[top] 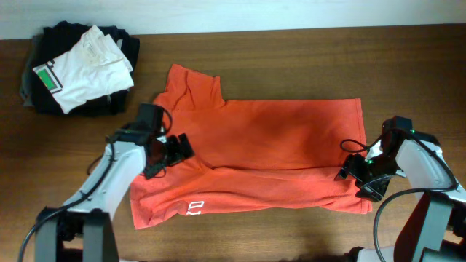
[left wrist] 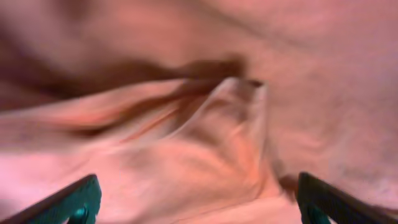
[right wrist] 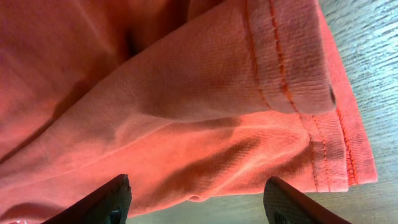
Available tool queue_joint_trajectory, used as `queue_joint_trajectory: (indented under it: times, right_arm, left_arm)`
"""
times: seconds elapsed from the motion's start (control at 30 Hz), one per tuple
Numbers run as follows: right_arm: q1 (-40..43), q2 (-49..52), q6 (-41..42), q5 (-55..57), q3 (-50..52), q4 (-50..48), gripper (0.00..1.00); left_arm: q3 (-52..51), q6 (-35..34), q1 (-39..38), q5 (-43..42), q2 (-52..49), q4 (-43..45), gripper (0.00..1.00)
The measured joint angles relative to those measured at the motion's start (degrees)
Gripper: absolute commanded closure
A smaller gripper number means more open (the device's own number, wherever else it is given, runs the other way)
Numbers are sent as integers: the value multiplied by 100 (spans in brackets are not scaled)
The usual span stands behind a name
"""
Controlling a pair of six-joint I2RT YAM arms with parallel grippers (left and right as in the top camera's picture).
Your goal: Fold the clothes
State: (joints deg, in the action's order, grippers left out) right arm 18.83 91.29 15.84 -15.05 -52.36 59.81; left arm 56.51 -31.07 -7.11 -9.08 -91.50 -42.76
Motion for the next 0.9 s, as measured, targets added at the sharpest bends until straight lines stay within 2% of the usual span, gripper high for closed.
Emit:
queue_joint_trajectory:
  times: [0.2, 0.33, 0.53, 0.6, 0.67, 0.9]
  right_arm:
    - [-9, 0, -4, 0, -2, 2, 27]
    - [-9, 0, -2, 0, -4, 4, 28]
    - [-9, 0, -4, 0, -4, 44, 28]
    - [-9, 0, -2, 0, -4, 42, 28]
    - [-9, 0, -4, 0, -4, 44, 28]
    - [-9, 0, -7, 0, -4, 37, 28]
  left_arm:
    - [479, 22, 540, 306, 671, -876, 1]
    - [444, 22, 629, 568, 678, -1589, 1]
    - [22, 24, 739, 697, -35, -874, 3]
    - [-22, 24, 820, 599, -332, -684, 7]
    - [-22, 31, 861, 474, -533, -413, 20]
    - [-7, 153, 866, 328, -741, -26, 24]
